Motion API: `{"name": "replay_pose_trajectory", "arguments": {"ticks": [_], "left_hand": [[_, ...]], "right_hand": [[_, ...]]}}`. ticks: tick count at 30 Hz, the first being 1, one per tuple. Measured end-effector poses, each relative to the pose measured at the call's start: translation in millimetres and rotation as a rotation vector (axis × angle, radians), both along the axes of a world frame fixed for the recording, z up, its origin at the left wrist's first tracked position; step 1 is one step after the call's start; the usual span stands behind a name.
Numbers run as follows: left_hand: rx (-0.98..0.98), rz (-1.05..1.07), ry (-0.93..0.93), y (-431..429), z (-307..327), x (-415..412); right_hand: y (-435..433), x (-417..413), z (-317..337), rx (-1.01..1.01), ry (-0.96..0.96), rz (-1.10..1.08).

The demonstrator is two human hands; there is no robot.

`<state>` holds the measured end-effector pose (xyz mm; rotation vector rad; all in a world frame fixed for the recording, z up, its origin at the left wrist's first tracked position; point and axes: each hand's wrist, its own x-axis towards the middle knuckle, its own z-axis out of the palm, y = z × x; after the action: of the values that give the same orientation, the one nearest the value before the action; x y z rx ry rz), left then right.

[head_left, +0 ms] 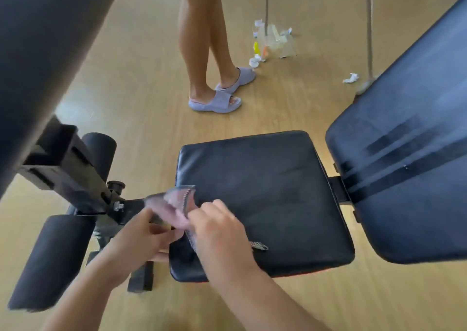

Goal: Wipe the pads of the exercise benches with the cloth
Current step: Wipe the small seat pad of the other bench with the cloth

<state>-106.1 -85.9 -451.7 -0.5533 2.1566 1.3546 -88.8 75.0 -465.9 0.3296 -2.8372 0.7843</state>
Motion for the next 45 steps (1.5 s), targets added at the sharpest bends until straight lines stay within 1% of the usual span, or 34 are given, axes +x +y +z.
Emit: {"name": "replay_pose_trajectory", "arguments": {"ticks": [1, 3, 5, 6, 7, 8, 9, 11, 13, 14, 16, 17, 18, 19, 21, 23, 25, 29, 31, 33, 34, 36, 37, 39, 40, 43, 45], "left_hand": [[-0.003, -0.038, 0.001, 0, 2, -1], [-0.010, -0.099, 0.005, -3, -1, -5], [-0.003, -0.125, 0.008, -3, -1, -4], [-0.011, -0.126, 0.029, -4, -3, -4], [-0.056, -0.130, 0.051, -4, -7, -4], [-0.104, -0.133, 0.080, -3, -12, -4], [-0.162, -0.129, 0.109, 0, -15, -4], [-0.220, -0.095, 0.150, 7, -17, -1], [-0.194, -0.030, 0.155, 8, -18, 4], [-0.164, 0.002, 0.158, 8, -18, 7], [-0.137, 0.034, 0.162, 5, -21, 11], [-0.133, 0.055, 0.150, 5, -20, 13], [-0.116, 0.074, 0.146, 5, -19, 14], [-0.113, 0.085, 0.137, 5, -18, 15], [-0.106, 0.118, 0.124, 8, -19, 17], [-0.109, 0.136, 0.114, 7, -23, 18], [-0.101, 0.165, 0.110, 5, -28, 16], [-0.074, 0.170, 0.138, 1, -35, 13], [-0.077, 0.149, 0.142, 0, -35, 13], [-0.106, 0.124, 0.166, 2, -33, 14], [-0.145, 0.105, 0.194, 3, -33, 14], [-0.226, 0.066, 0.224, 4, -32, 15], [-0.239, 0.065, 0.222, 3, -33, 15], [-0.185, 0.096, 0.198, 2, -34, 15], [-0.141, 0.120, 0.185, 1, -36, 15], [-0.087, 0.171, 0.154, -1, -39, 14], [-0.083, 0.185, 0.149, 0, -38, 13]], "right_hand": [[-1, 1, -4, -0.040, 0.039, 0.083], [32, -15, -4, -0.042, 0.023, 0.105], [91, -43, -3, 0.054, 0.018, -0.067], [120, -56, -3, 0.100, 0.008, -0.201], [141, -66, -1, 0.100, 0.009, -0.327], [147, -70, -2, 0.083, 0.019, -0.441], [137, -67, -1, 0.065, 0.044, -0.506], [86, -41, 1, 0.007, 0.044, -0.441], [31, -8, -5, -0.017, 0.110, -0.225], [18, 7, -7, 0.022, 0.104, -0.121], [30, 19, -5, 0.067, 0.054, -0.011], [50, 16, -6, 0.090, 0.051, -0.019], [75, 13, -5, 0.126, 0.005, -0.070], [102, 9, -3, 0.146, -0.023, -0.164], [152, 2, -1, 0.146, -0.018, -0.387], [175, 8, 4, 0.172, -0.047, -0.540], [177, 11, 4, 0.180, -0.067, -0.591], [152, 11, 3, 0.232, -0.078, -0.645], [102, 22, 2, 0.151, -0.093, -0.611], [34, 39, 2, 0.071, -0.112, -0.397], [5, 46, 3, 0.074, -0.094, -0.293], [-20, 50, 6, 0.020, -0.073, -0.170], [-16, 48, 6, 0.014, -0.050, -0.126], [16, 48, 6, 0.075, -0.001, -0.058], [41, 45, 6, 0.113, -0.002, -0.080], [122, 30, 7, 0.216, -0.073, -0.314], [153, 21, 9, 0.184, -0.112, -0.478]]}}
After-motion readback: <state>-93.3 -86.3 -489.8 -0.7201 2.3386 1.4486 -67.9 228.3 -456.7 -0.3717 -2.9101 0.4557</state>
